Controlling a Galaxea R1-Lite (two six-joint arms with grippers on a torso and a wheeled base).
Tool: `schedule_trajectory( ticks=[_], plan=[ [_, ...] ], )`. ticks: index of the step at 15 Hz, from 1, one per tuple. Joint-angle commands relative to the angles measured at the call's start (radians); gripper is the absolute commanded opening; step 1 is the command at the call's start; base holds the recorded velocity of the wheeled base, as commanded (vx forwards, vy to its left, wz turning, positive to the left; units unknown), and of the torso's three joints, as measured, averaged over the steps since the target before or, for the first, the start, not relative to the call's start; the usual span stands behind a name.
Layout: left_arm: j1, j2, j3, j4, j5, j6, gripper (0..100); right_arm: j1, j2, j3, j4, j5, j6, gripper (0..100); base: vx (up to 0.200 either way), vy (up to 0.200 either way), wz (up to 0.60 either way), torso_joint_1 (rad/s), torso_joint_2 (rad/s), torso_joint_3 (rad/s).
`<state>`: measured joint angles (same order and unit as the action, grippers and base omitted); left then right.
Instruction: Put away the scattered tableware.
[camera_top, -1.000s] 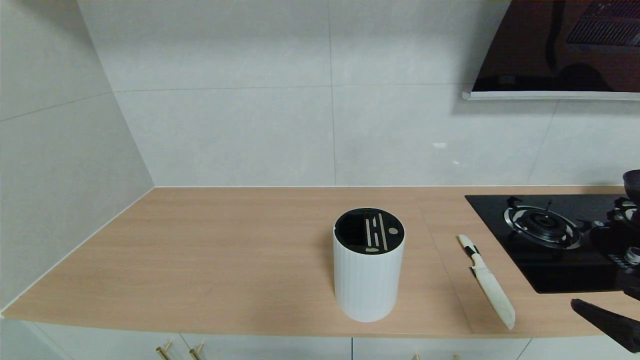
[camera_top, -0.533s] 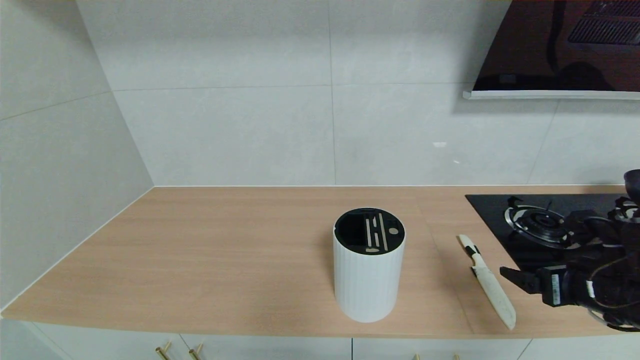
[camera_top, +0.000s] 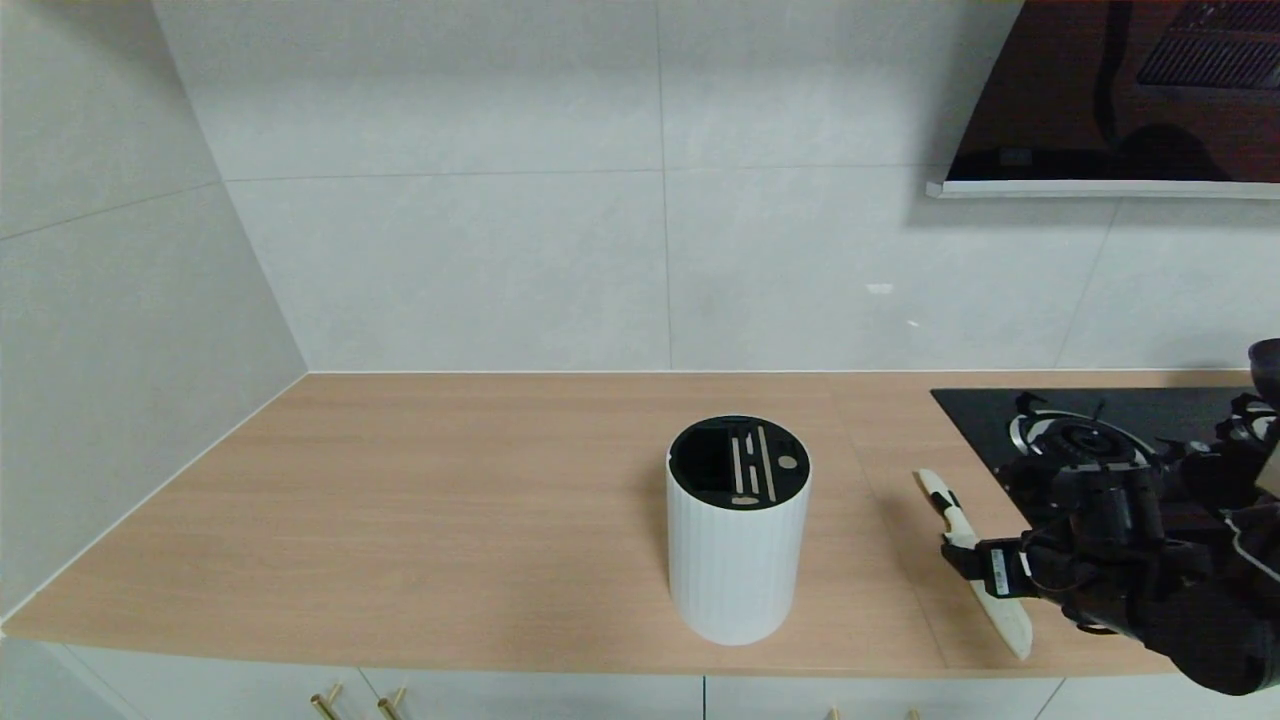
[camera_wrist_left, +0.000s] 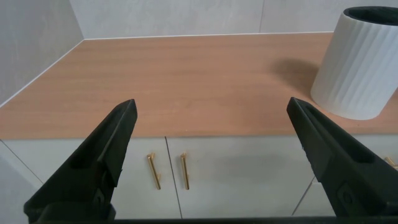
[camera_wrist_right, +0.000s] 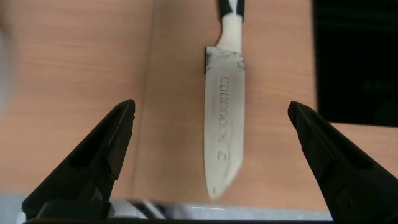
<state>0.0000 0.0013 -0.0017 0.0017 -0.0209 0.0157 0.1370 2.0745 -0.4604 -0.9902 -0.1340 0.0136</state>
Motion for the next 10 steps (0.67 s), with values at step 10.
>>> schedule_trajectory(
  ticks=[10],
  plan=[
    [0.000,0.000,0.000,0.000,-0.001,0.000,100,-0.053,0.311,-0.072,-0.314,-0.004,0.003,100,0.000,0.000,0.00,0.000,0.00,0.000]
  ],
)
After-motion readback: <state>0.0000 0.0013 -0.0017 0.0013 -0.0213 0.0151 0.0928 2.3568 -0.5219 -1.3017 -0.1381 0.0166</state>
